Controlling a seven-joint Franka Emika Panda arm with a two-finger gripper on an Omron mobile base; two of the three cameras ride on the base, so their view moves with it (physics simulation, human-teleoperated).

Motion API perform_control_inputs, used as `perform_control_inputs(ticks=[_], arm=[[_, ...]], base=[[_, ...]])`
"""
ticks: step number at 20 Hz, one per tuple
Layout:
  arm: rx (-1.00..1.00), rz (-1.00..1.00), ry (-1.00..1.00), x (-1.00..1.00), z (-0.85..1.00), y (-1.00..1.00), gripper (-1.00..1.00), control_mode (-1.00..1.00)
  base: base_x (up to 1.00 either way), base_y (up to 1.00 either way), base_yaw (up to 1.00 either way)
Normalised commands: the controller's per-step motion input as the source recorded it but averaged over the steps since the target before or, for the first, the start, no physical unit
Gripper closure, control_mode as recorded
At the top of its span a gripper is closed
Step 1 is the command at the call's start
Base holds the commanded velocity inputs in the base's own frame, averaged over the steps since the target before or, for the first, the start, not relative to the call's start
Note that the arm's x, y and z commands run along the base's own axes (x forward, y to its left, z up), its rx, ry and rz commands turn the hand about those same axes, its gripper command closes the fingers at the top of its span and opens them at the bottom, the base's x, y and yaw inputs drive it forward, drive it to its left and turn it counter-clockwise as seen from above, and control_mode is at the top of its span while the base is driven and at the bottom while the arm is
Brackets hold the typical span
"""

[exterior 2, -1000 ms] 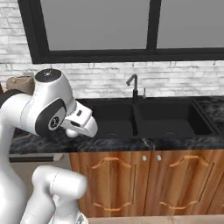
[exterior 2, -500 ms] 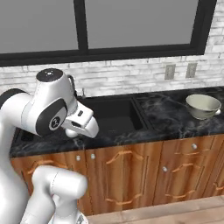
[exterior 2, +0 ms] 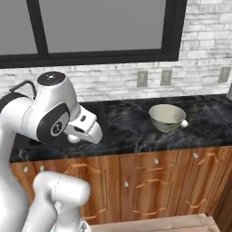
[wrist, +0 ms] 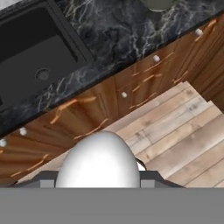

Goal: Gather the eggs and milk located in the vicinity of the sink area and place them right next to the bowl.

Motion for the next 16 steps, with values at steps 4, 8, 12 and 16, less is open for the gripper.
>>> perform_control_inputs(ticks=[4, 8, 12, 16], arm=[[0.0, 0.0, 0.0, 0.0, 0.0, 0.0, 1.0, 1.0], [0.0, 0.0, 0.0, 0.0, 0.0, 0.0, 1.0, 1.0], [0.0, 0.0, 0.0, 0.0, 0.0, 0.0, 1.0, 1.0], [0.0, 0.0, 0.0, 0.0, 0.0, 0.0, 1.0, 1.0]], base=[[0.69, -1.0, 0.08], [0.63, -0.95, 0.0], [0.76, -0.96, 0.12], [0.96, -0.44, 0.21]])
